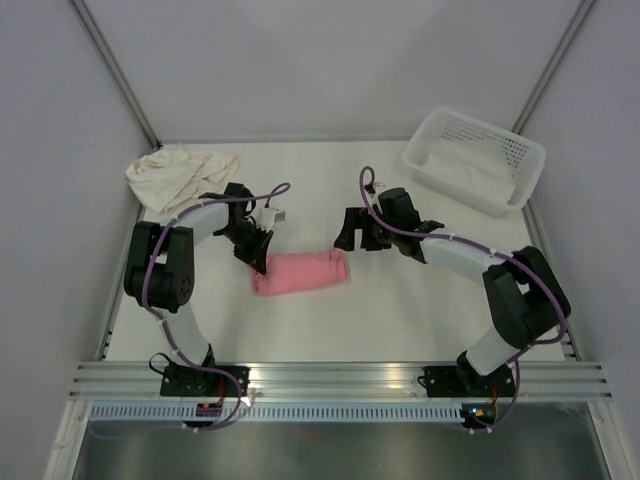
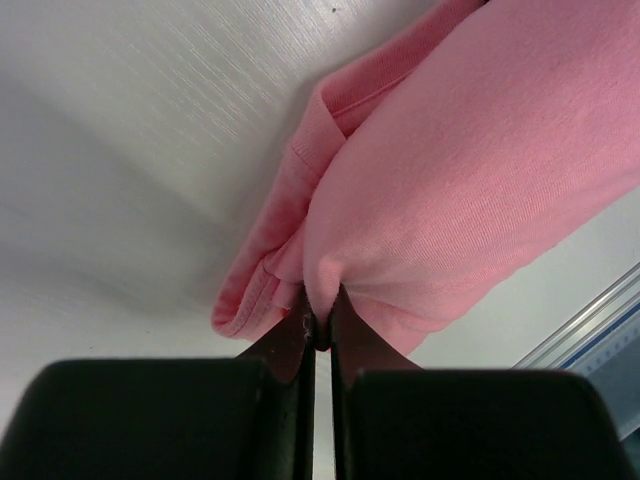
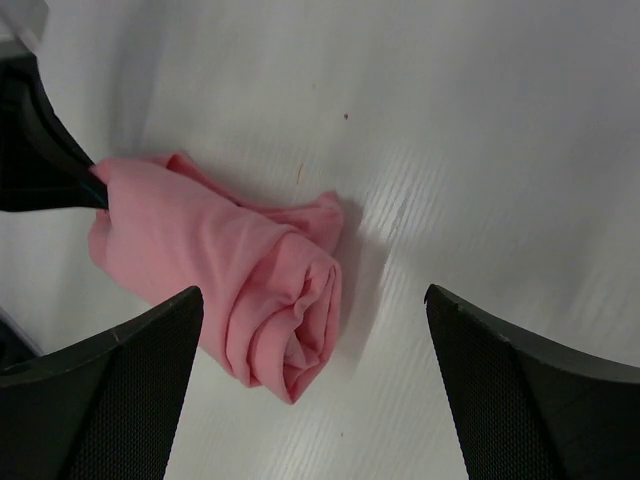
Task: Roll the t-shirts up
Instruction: Roll the tshirt
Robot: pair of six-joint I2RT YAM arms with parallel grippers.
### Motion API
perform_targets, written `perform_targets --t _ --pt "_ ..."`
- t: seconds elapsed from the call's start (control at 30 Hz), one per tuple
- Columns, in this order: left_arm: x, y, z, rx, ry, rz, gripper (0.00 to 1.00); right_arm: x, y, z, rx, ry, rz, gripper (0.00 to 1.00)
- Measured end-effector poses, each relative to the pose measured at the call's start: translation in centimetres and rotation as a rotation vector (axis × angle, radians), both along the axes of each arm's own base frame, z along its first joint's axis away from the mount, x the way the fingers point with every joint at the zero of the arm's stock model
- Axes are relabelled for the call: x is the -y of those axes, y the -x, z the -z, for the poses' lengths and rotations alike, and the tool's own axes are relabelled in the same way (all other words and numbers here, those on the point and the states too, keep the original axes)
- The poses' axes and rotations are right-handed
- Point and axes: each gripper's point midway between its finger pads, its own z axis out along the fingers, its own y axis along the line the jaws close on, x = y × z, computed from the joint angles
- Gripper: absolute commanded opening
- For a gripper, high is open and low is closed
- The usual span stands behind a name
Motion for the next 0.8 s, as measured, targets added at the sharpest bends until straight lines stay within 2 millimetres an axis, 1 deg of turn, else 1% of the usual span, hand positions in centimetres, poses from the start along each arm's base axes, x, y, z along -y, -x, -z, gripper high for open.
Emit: perform_targets --t 0.07,0.13,0.23,0.47,0.6,0.8 --pt "0.0 0.0 0.0 -0.001 -0.003 -0.004 0.06 -0.9 0.8 2.3 -0.079 0.008 -0.041 0.98" --pt "0.0 0.0 0.0 0.0 -0.003 -0.006 0.06 -1.9 0.8 4.2 -0.146 0.007 -0.069 0.98" --pt "0.0 0.0 0.0 -0.001 -0.003 -0.008 0.06 -2.8 1.0 5.9 -0.214 -0.01 -0.098 0.98" --pt "0.0 -0.1 0.0 0.0 -0.003 -0.008 0.08 -4.6 1.1 6.7 -0.278 -0.065 -0.166 0.98" --pt "0.0 -0.1 0.1 -0.003 -0.002 -0.008 0.08 -5.9 0.6 6.6 -0.291 -0.107 -0.214 0.98" --pt "0.1 -0.5 0.3 -0.013 -0.006 -0.002 0.09 -7.0 0.0 6.6 -0.288 -0.126 -0.264 0.98"
